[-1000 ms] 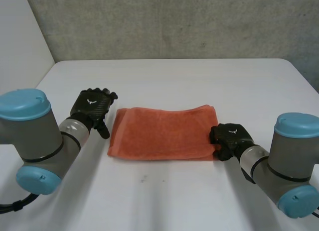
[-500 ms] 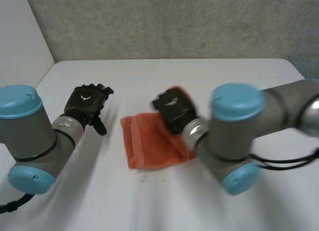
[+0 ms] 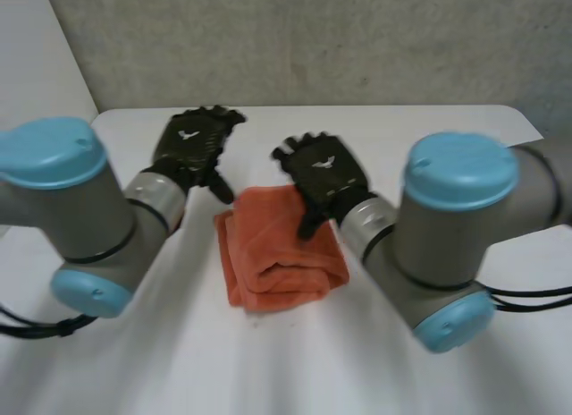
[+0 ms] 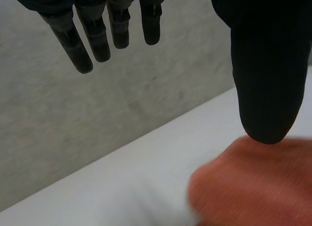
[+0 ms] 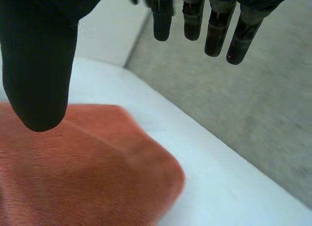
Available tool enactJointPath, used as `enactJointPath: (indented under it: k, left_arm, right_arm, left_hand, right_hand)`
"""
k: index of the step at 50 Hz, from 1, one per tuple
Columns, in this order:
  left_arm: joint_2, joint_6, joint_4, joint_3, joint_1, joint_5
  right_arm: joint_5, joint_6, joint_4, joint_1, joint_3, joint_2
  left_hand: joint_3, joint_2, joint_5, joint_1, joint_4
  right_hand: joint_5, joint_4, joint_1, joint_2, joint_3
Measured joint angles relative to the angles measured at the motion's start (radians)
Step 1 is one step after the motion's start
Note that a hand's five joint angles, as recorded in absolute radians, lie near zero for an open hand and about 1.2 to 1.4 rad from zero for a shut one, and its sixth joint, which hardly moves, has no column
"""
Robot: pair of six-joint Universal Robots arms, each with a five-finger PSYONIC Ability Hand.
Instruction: Fold the laundry
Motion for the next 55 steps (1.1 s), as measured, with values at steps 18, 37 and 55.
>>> enactJointPath:
  k: [18,37,55]
  left_arm:
    - [-0.206,-0.069,-0.151,0.114,-0.093,-0.067]
    - [-0.185,0.098,-0.211,0.004,-0.037,-0.136]
    - [0.200,0.020,-0.220,0.030,0.002,-0.128]
  right_arm:
    - [-0.075,0.145,0.148,-0.109,-0.100,0.156]
    - [-0.123,0.133,0.341,-0.102,-0.297,0.326]
    - [0.019,0.133,0.253,-0.205,-0.111,-0.157]
  left_hand:
    - [0.000,0.000,0.001,0.000,0.000]
    - [0.000,0.000,0.000,0.000,0.000]
    - [-0.034,-0.020,-0.015,-0.021,-0.028]
  right_hand:
    - [0.000,0.000,0.000,0.000,0.000]
    - [0.000,0.000,0.000,0.000,0.000]
    - [0.000,0.000,0.000,0.000,-0.002]
